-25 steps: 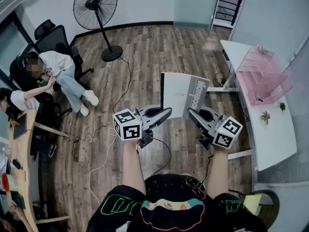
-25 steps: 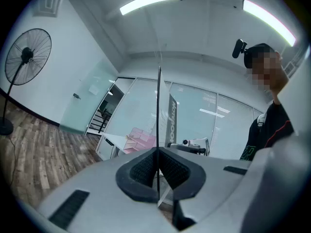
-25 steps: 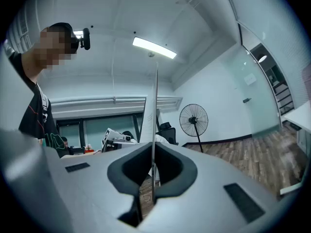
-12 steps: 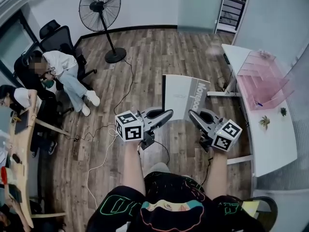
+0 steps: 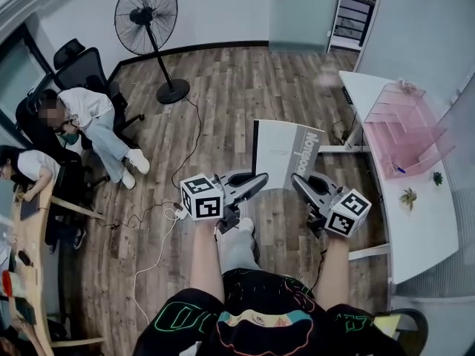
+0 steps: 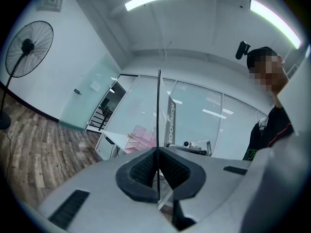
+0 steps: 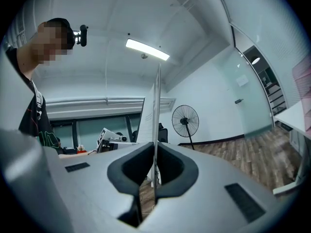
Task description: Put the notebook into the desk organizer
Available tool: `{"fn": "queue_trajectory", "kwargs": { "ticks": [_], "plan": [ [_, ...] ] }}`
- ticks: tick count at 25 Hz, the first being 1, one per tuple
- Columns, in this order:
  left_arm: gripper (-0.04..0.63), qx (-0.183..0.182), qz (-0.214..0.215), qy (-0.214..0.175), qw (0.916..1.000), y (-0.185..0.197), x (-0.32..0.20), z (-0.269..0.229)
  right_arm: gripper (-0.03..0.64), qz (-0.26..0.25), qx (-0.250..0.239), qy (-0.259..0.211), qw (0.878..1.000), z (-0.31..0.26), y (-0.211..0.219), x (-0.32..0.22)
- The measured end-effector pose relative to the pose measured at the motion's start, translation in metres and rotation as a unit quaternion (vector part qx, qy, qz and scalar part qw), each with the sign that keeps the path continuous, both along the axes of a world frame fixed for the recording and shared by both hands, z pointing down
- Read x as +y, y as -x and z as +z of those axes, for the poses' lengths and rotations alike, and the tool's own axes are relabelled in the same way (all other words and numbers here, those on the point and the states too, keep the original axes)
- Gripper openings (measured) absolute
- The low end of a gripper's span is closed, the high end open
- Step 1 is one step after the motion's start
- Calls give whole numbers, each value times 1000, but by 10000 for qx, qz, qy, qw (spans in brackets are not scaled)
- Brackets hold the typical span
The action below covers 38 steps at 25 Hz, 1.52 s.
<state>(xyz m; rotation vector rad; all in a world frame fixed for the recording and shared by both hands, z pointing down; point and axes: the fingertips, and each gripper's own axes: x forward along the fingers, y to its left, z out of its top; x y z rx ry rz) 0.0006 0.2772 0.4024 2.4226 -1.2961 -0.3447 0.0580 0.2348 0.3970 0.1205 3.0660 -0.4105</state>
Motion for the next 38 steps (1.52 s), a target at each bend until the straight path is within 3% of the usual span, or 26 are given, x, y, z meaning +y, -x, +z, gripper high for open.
{"fn": "queue_trajectory", "kwargs": {
  "ticks": [10, 18, 22, 31, 38],
  "plan": [
    [5, 253, 178, -46, 9995, 82, -101, -1, 14, 438, 165, -15, 9989, -2, 80, -101],
    [5, 336, -116, -195, 9992, 193, -164, -10, 14, 433, 268, -188, 9985, -12, 193, -168],
    [5, 600, -237, -285, 9975, 228, -186, -10, 14, 518, 338, -374, 9974, -14, 229, -190],
    [5, 766, -365, -200, 9962, 267, -221, 3, 14, 511, 423, -164, 9977, 1, 263, -224],
    [6, 893, -167, -15, 9959, 269, -267, 16, 14, 800, 502, 112, 9955, 15, 262, -266]
  ]
}}
